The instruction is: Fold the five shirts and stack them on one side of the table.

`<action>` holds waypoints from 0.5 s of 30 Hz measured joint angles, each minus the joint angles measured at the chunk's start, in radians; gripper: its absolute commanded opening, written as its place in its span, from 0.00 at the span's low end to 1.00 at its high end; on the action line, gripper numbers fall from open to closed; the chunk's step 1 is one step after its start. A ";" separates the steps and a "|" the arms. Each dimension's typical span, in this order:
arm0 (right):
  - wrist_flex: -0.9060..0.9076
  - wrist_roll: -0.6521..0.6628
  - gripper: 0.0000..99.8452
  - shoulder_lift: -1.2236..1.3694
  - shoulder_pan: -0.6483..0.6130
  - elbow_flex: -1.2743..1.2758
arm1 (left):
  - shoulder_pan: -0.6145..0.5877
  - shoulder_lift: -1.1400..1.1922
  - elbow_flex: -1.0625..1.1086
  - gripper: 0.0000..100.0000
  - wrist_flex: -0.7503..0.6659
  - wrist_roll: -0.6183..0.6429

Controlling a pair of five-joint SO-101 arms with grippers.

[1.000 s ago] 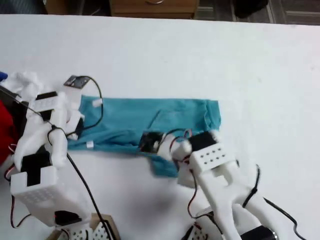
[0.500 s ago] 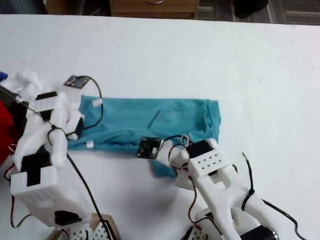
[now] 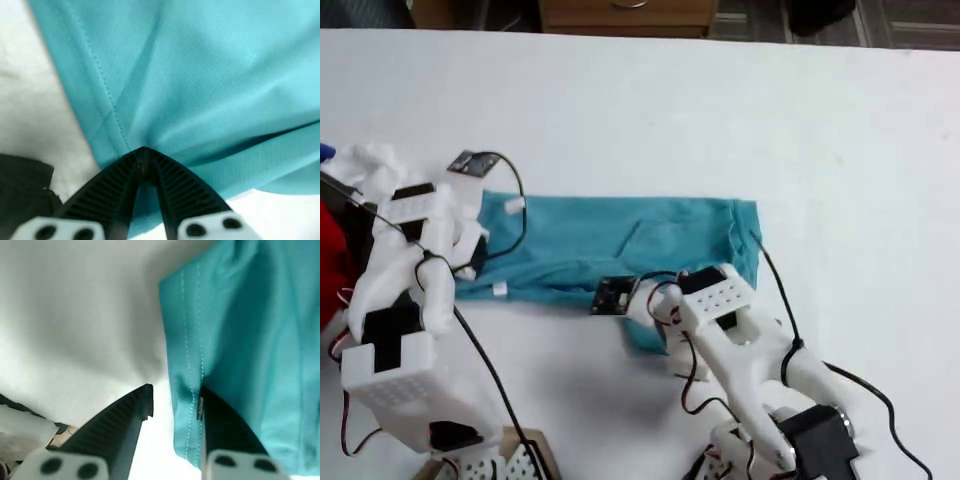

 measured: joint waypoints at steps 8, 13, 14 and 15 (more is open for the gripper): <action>-0.021 0.000 0.03 0.006 0.003 0.000 | 0.000 0.000 0.000 0.03 0.000 0.000; -0.021 0.000 0.02 0.015 0.003 0.003 | 0.000 0.000 0.000 0.03 0.000 0.000; -0.021 0.000 0.02 0.015 0.003 0.003 | 0.000 0.000 0.000 0.03 0.000 0.000; -0.021 0.000 0.02 0.015 0.005 0.002 | 0.000 0.000 0.000 0.03 0.000 0.000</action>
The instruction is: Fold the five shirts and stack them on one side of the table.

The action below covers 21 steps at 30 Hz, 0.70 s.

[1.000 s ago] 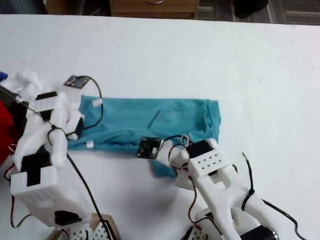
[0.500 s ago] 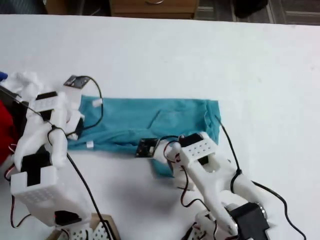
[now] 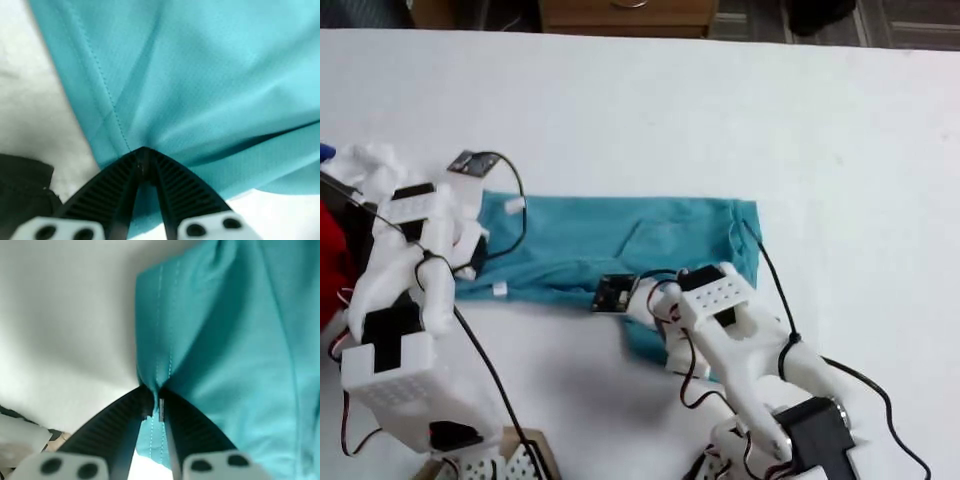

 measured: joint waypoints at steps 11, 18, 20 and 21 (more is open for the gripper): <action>0.193 0.063 0.02 -0.054 0.215 -0.311 | 0.000 0.000 0.000 0.03 0.000 0.000; 0.232 0.072 0.02 0.049 0.318 -0.615 | 0.000 0.000 0.000 0.03 0.000 0.000; 0.232 0.072 0.02 0.129 0.322 -0.695 | 0.000 0.000 0.000 0.03 0.000 0.000; 0.232 0.072 0.02 0.172 0.324 -0.735 | 0.000 0.000 0.000 0.03 0.000 0.000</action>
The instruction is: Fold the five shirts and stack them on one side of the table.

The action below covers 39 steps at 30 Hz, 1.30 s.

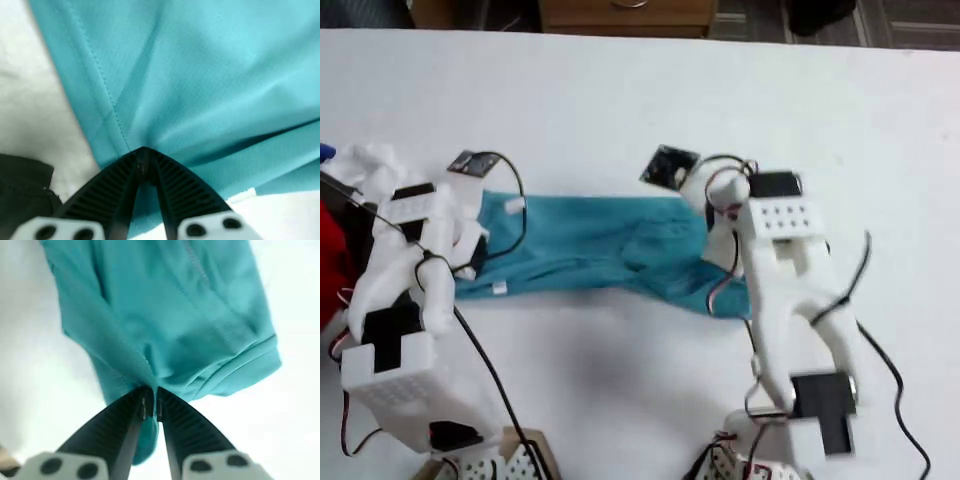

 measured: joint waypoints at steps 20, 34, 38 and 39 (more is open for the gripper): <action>0.000 -0.163 0.11 0.597 0.002 -0.635 | 0.000 0.000 0.000 0.03 0.000 0.000; 0.250 -0.356 0.02 0.509 0.035 -0.781 | 0.000 0.000 0.000 0.03 0.000 0.000; 0.362 -0.313 0.02 0.430 0.029 -0.770 | 0.000 0.000 0.000 0.03 0.000 0.000; 0.374 -0.304 0.02 0.408 0.021 -0.743 | 0.000 0.000 0.000 0.03 0.000 0.000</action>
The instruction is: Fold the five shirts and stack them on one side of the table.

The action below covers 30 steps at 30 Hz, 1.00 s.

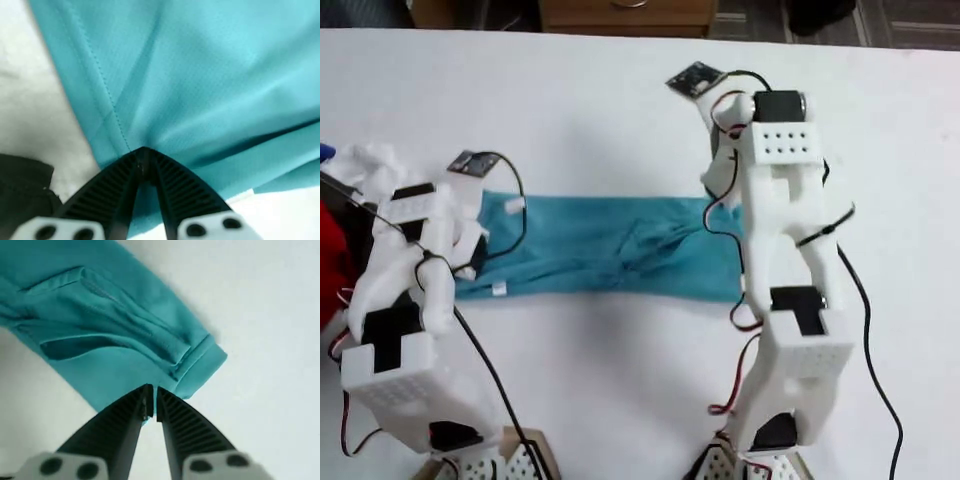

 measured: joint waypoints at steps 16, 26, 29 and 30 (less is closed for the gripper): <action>-0.433 -0.091 0.02 -0.229 -0.224 0.749 | 0.000 0.000 0.000 0.03 0.000 0.000; -0.735 -0.292 0.02 -0.227 -0.267 0.761 | 0.000 0.000 0.000 0.03 0.000 0.000; -0.769 -0.298 0.02 -0.175 -0.282 0.756 | 0.000 0.000 0.000 0.03 0.000 0.000; -0.772 -0.298 0.02 -0.144 -0.282 0.747 | 0.000 0.000 0.000 0.03 0.000 0.000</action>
